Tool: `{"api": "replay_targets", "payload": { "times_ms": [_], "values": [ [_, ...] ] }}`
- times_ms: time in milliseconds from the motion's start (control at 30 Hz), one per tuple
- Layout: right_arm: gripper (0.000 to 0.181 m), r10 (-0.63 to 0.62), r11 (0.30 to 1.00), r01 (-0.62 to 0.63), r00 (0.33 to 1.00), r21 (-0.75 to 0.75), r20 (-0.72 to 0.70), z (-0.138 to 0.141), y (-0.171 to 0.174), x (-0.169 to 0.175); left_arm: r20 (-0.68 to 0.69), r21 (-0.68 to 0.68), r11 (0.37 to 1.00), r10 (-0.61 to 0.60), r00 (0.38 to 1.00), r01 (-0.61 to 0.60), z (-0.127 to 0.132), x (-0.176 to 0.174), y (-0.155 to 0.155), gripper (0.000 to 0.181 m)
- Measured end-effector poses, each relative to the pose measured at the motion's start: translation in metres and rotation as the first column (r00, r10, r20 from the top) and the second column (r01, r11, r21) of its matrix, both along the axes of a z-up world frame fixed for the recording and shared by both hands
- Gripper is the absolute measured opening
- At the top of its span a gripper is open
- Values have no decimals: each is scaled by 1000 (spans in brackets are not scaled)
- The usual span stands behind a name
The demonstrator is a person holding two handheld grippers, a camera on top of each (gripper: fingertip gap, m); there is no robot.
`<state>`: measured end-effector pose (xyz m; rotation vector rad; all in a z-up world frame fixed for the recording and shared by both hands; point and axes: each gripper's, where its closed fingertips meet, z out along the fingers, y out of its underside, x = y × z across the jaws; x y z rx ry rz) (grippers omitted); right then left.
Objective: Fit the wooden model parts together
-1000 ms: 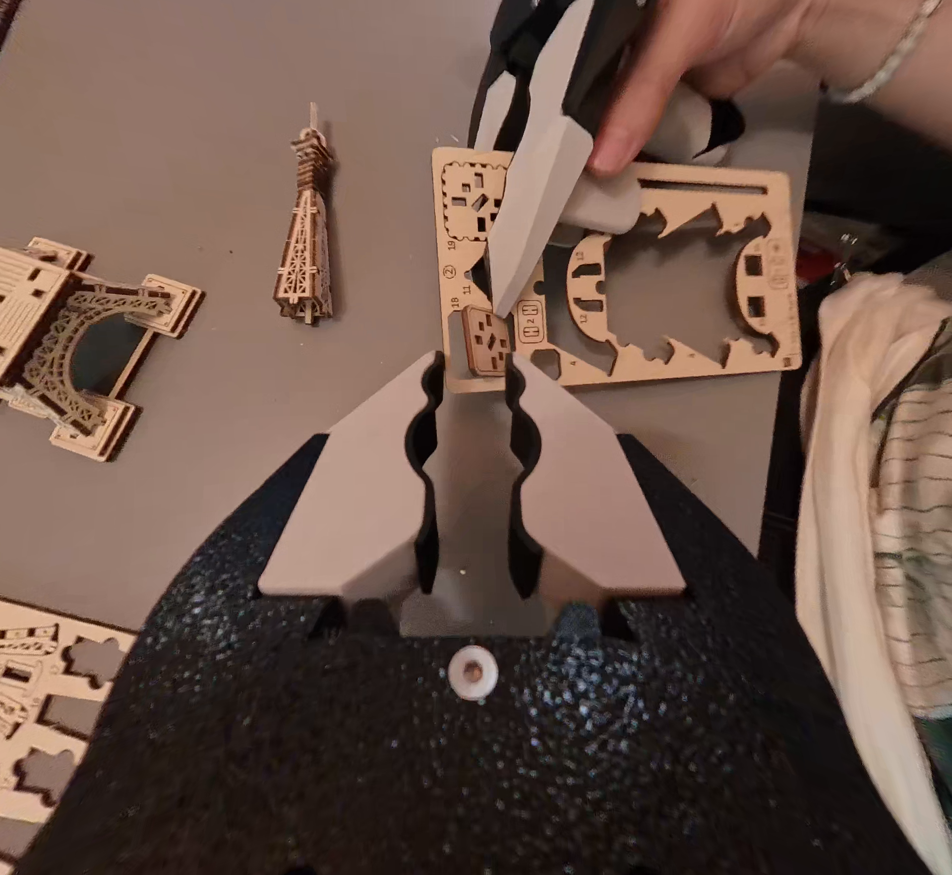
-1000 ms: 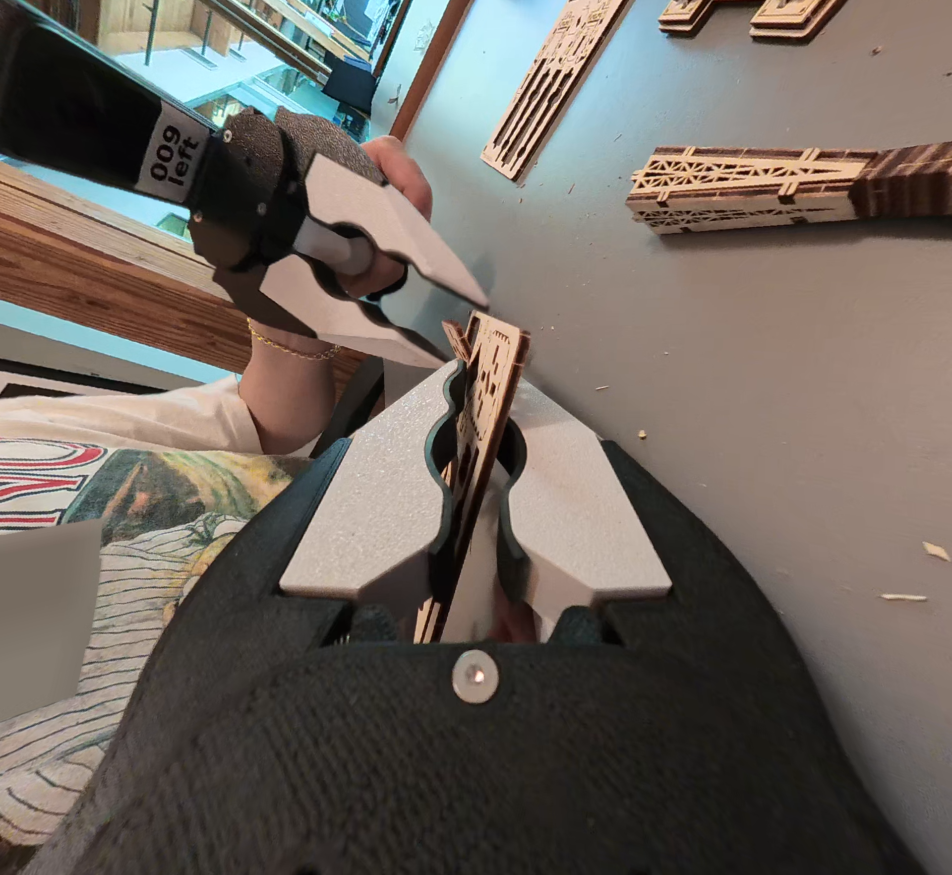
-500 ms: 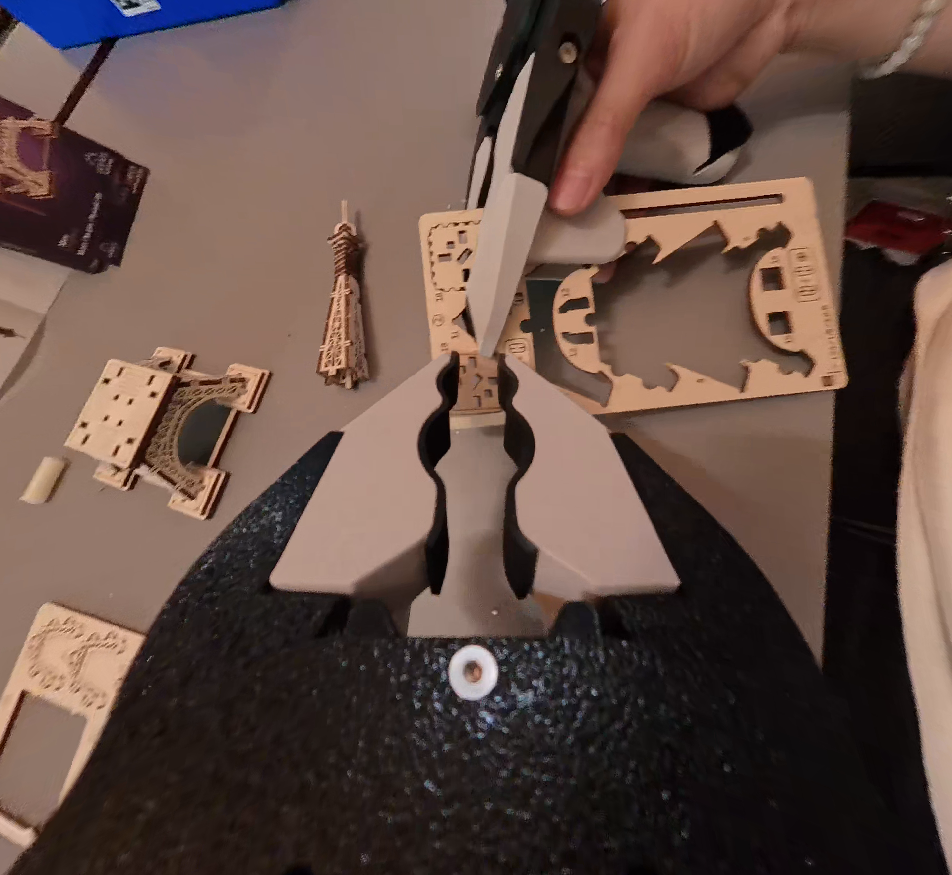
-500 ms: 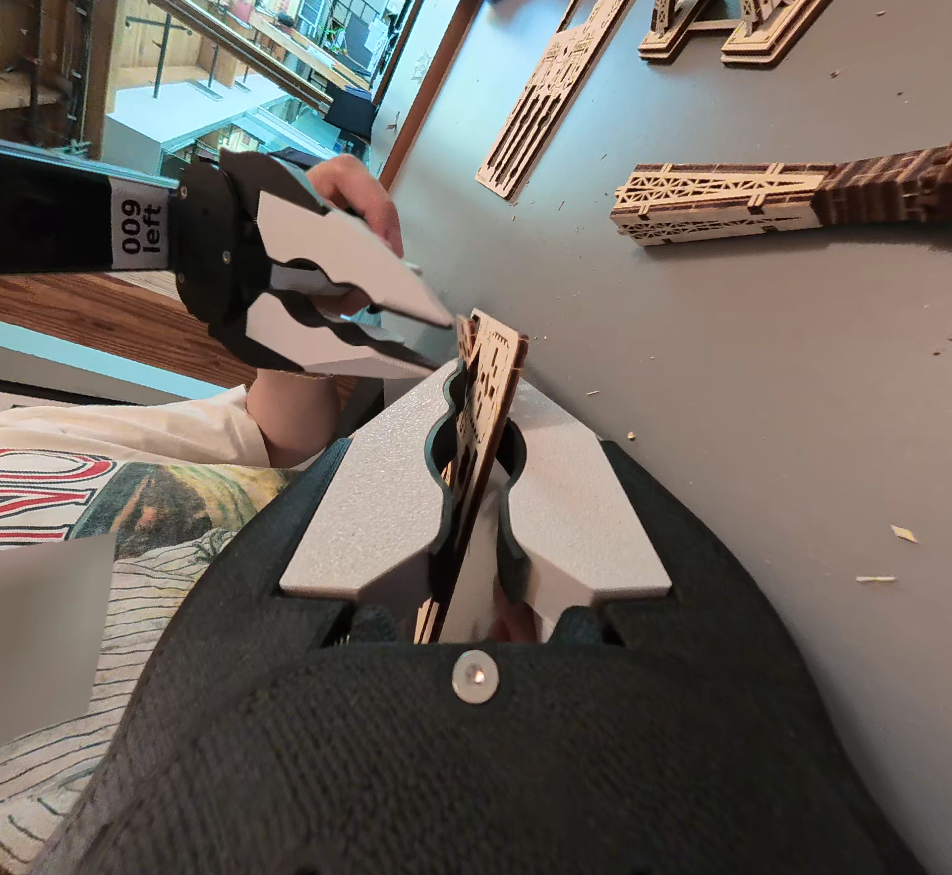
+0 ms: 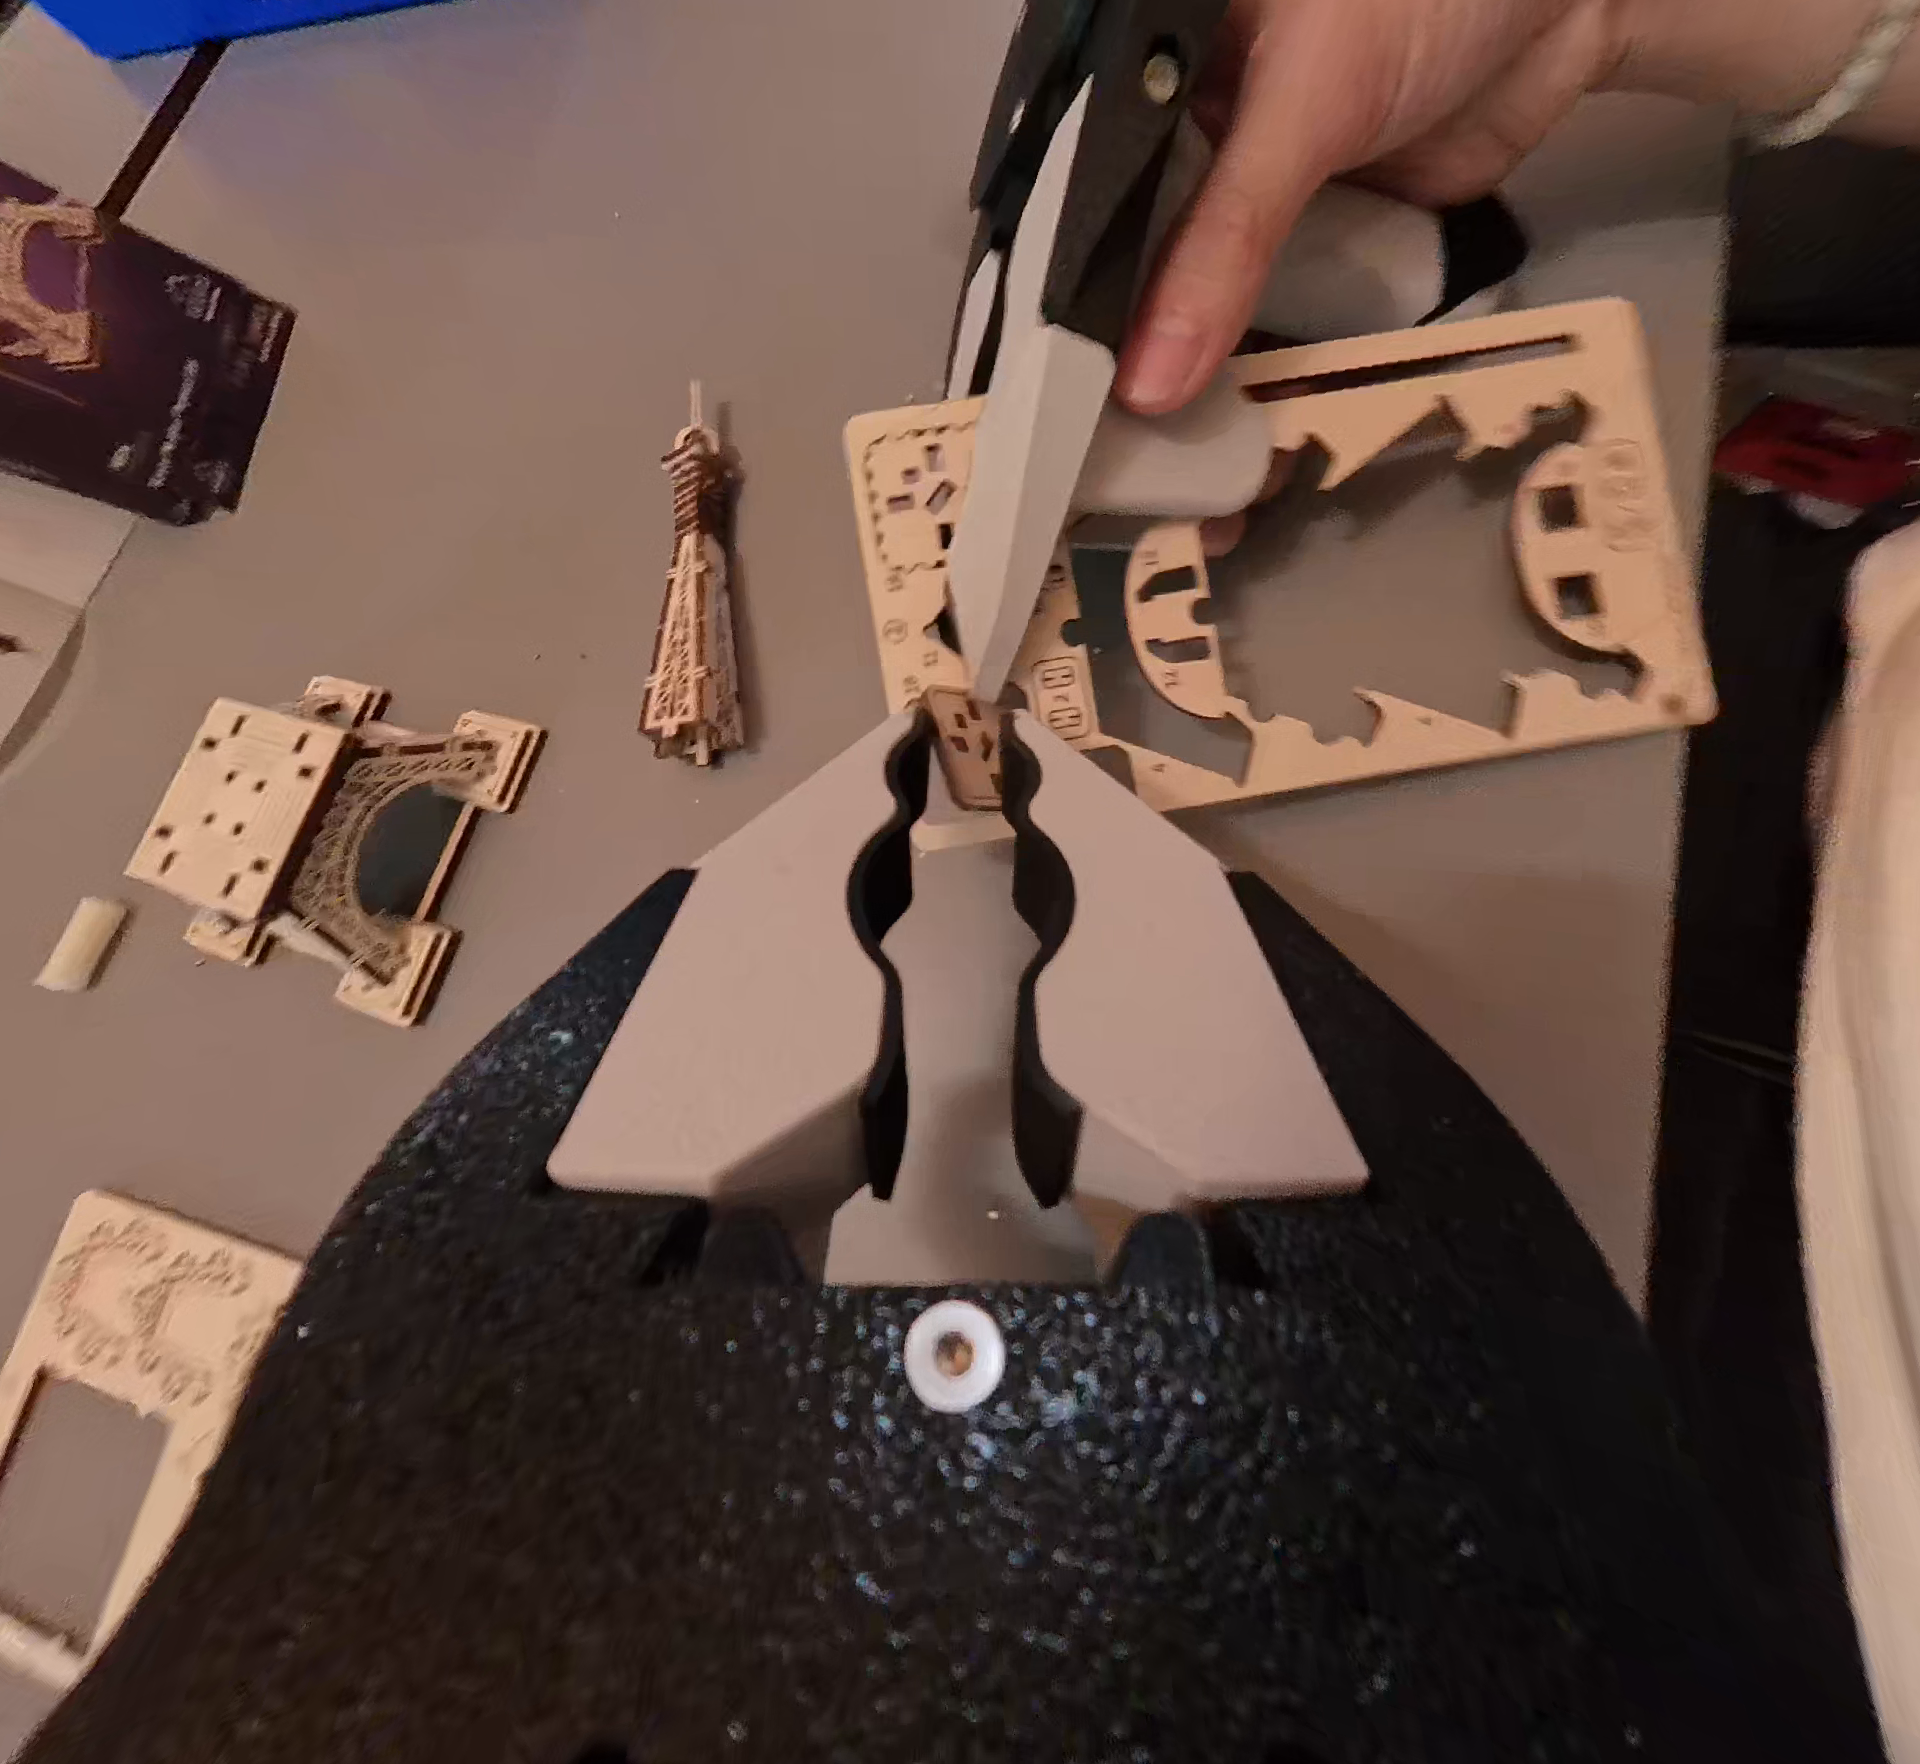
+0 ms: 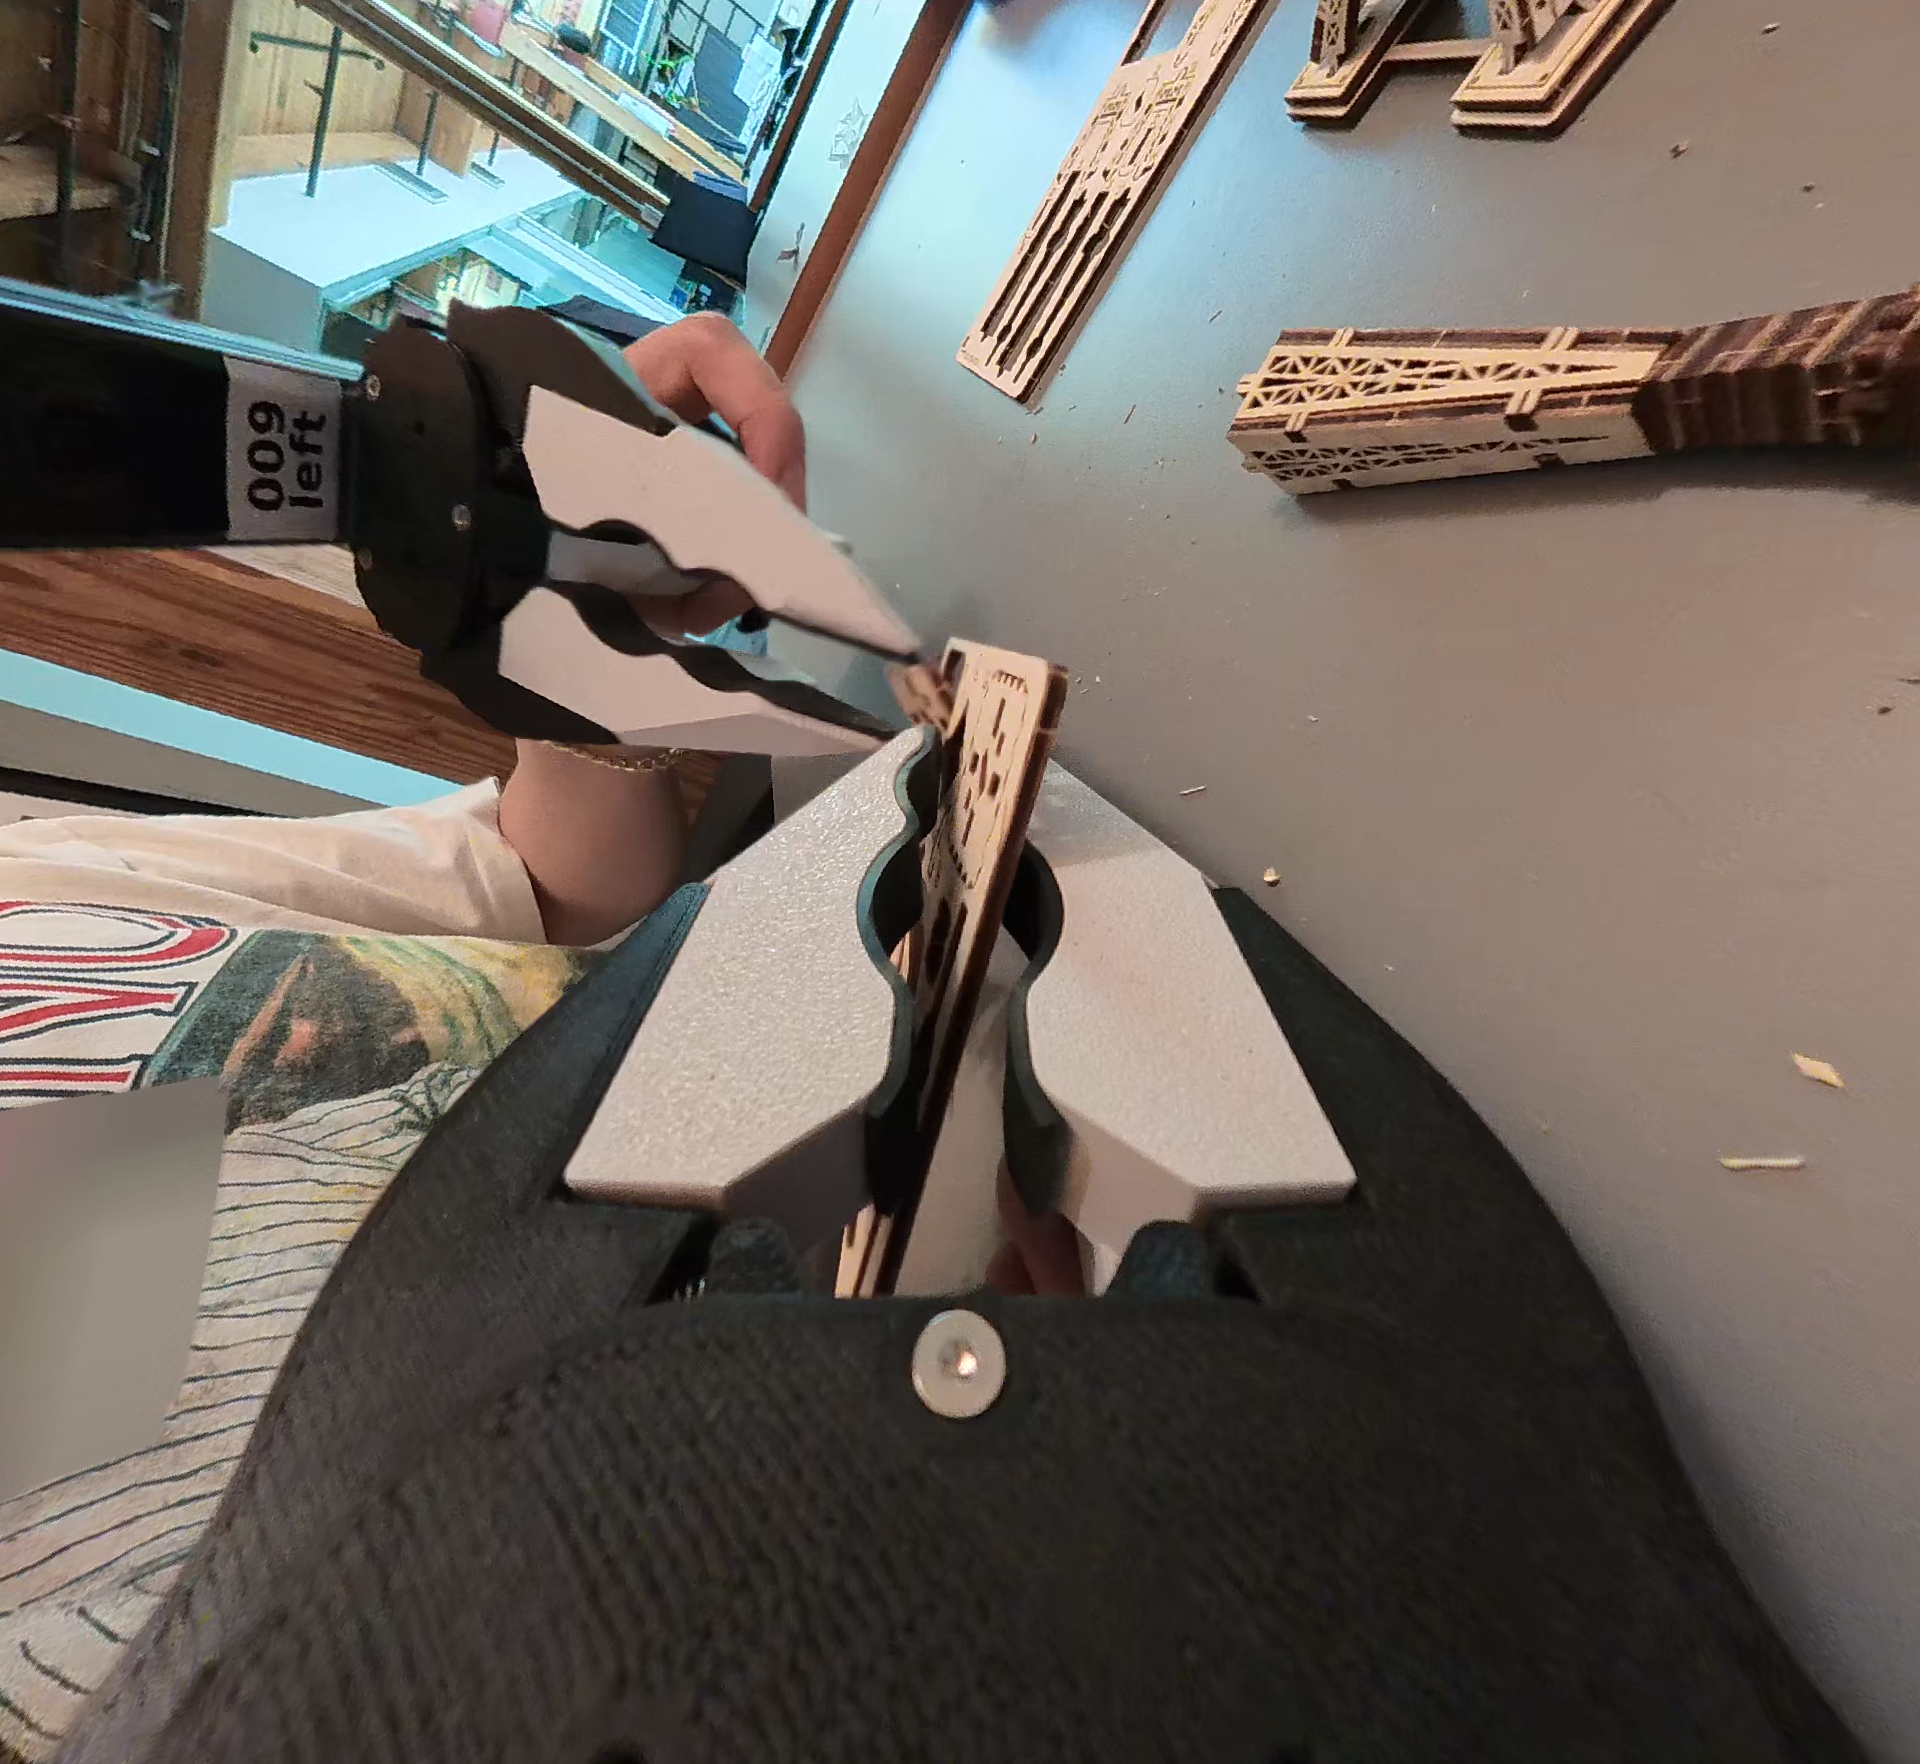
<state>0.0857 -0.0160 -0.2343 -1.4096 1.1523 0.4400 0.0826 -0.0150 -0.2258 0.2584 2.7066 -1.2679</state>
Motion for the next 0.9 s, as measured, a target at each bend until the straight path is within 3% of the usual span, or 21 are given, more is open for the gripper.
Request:
{"api": "replay_targets", "payload": {
  "times_ms": [67, 133, 200, 400, 467, 567, 900],
  "values": [
    [4, -13, 1000, 13, 1000, -2, 1, 0, -1, 2, -91, -48, 997, -57, 994, 53, 9, -12, -1, 0],
    [4, -15, 1000, 15, 1000, 6, 4, 1, -2, 2, -140, -81, 996, -31, 990, 20, 13, -8, -2, 13],
    [4, -15, 1000, 15, 1000, 5, 5, 1, -2, 2, -116, -61, 997, 37, 993, -44, 9, 5, -1, 17],
    [4, -19, 1000, 19, 1000, 5, 6, 1, -2, 2, -109, 6, 997, 78, 991, -78, -2, 6, -4, 12],
    [3, -15, 1000, 14, 1000, 16, 12, 3, -2, 1, -98, 13, 990, 141, 985, -141, -3, 15, -4, 23],
    [3, -19, 1000, 19, 1000, 16, 10, 3, -3, 2, -165, 7, 996, 89, 982, -89, -3, 4, -7, 12],
    [4, -39, 999, 39, 999, 39, 12, 5, -5, 4, 137, -1, 998, 58, 989, -59, 4, 6, -7, 4]
  ]
}}
